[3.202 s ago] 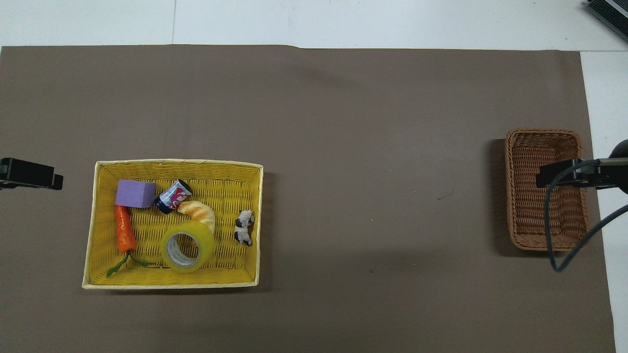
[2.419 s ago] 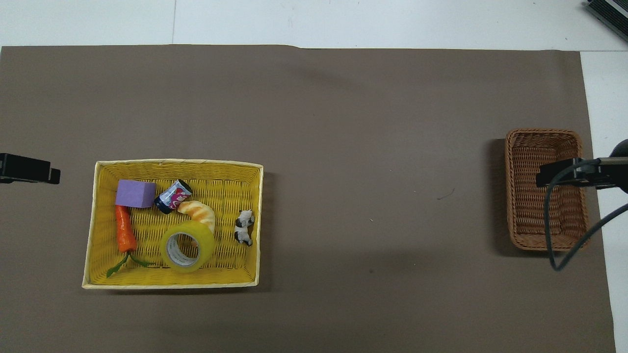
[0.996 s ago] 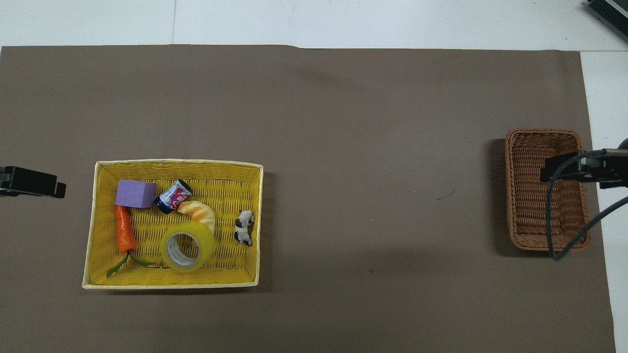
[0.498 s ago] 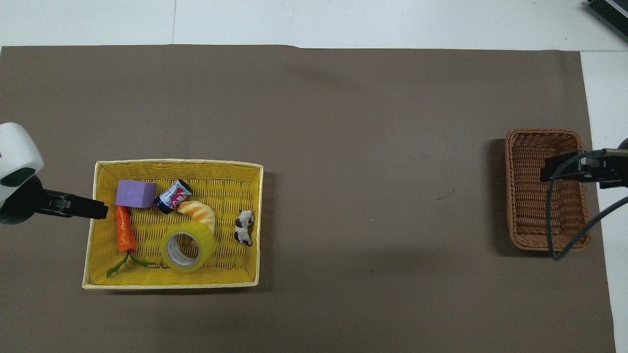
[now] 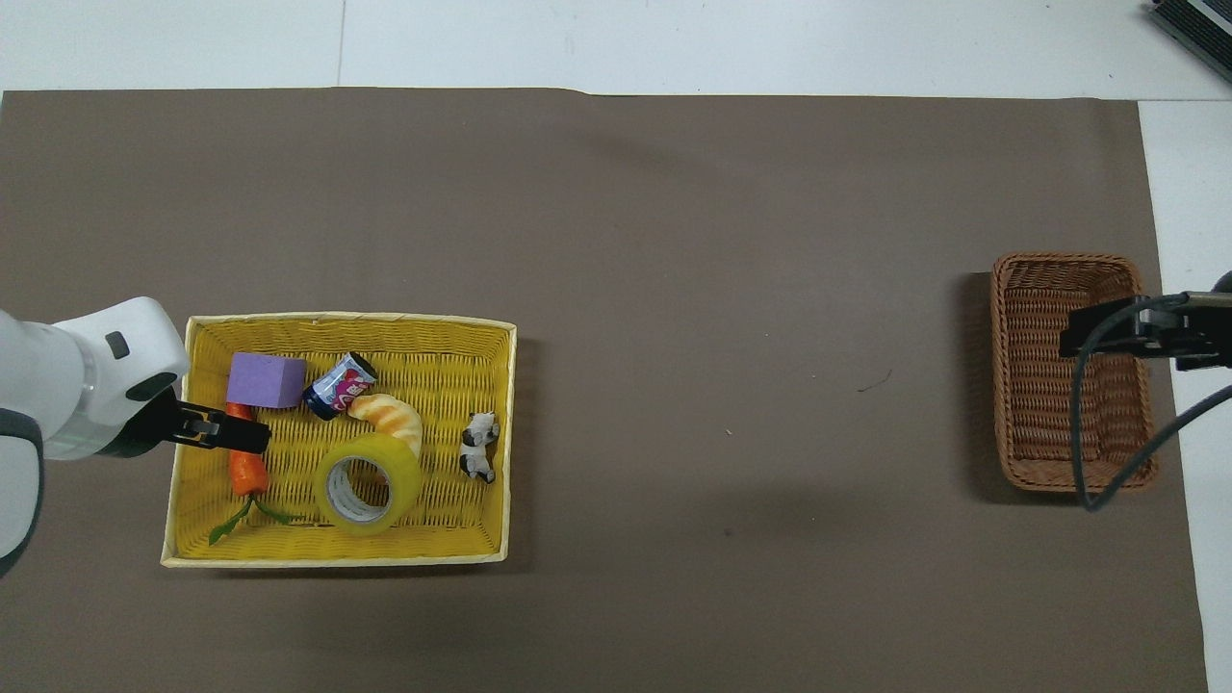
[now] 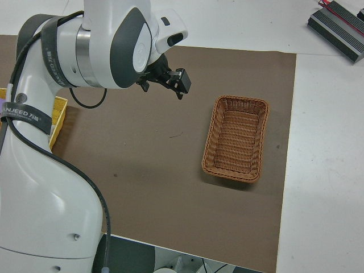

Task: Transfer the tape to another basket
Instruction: 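Reach the left gripper into the yellow basket to the tape roll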

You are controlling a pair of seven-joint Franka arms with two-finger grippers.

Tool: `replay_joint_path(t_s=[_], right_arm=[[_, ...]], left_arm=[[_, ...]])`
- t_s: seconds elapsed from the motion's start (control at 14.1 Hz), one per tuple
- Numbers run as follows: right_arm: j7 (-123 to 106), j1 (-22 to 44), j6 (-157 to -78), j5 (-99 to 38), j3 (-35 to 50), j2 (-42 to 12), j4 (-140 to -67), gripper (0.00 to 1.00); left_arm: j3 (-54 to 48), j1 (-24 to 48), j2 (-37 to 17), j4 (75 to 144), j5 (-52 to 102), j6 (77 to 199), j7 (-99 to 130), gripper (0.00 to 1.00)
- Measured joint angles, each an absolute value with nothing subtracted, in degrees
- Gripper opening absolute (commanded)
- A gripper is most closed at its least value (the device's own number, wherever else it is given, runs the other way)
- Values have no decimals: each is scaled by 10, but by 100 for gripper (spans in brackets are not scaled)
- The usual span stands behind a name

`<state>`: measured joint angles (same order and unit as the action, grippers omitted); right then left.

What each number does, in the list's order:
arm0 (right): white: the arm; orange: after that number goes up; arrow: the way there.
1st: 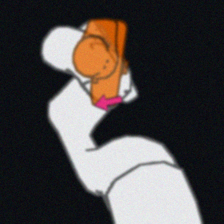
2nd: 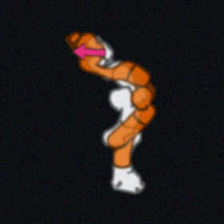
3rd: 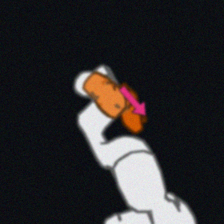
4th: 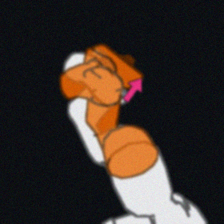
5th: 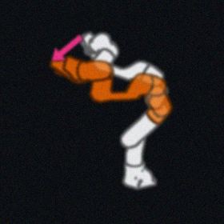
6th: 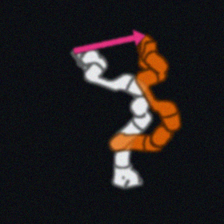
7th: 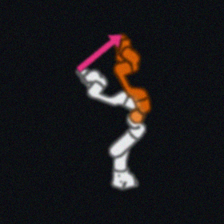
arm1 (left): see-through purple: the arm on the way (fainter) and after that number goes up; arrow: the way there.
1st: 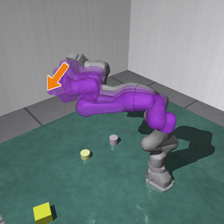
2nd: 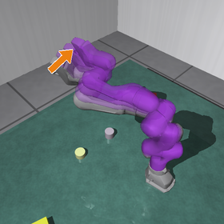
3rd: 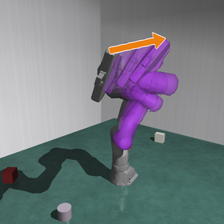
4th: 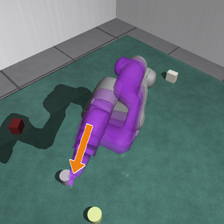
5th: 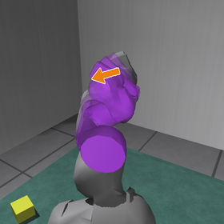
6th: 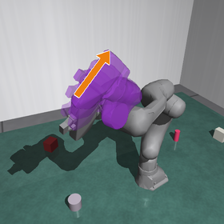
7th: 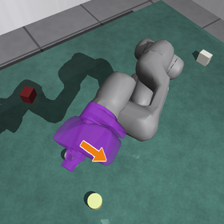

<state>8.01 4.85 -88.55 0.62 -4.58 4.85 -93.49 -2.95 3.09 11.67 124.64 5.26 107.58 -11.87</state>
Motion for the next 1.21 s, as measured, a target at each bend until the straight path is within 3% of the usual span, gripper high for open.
replay_joint_path(t_s=[0.64, 0.85, 0.93, 1.0, 1.07, 1.21], right_arm=[[80, 48, -886, 6, -46, 49, -935, 100], [80, 48, -886, 6, -46, 49, -935, 100], [80, 48, -886, 6, -46, 49, -935, 100], [80, 48, -886, 6, -46, 49, -935, 100], [80, 48, -886, 6, -46, 49, -935, 100], [80, 48, -886, 6, -46, 49, -935, 100]], left_arm=[[-30, 84, 109, 1404, 53, 1269, -123, 98], [-30, 97, 86, 1434, 53, 1322, -123, 72], [-30, 99, 77, 1437, 53, 1336, -123, 53], [-30, 104, 68, 1440, 53, 1351, -123, 11], [-30, 107, 59, 1444, 53, 1364, -123, 0], [-30, 111, 50, 1445, 53, 1369, -124, 0]])
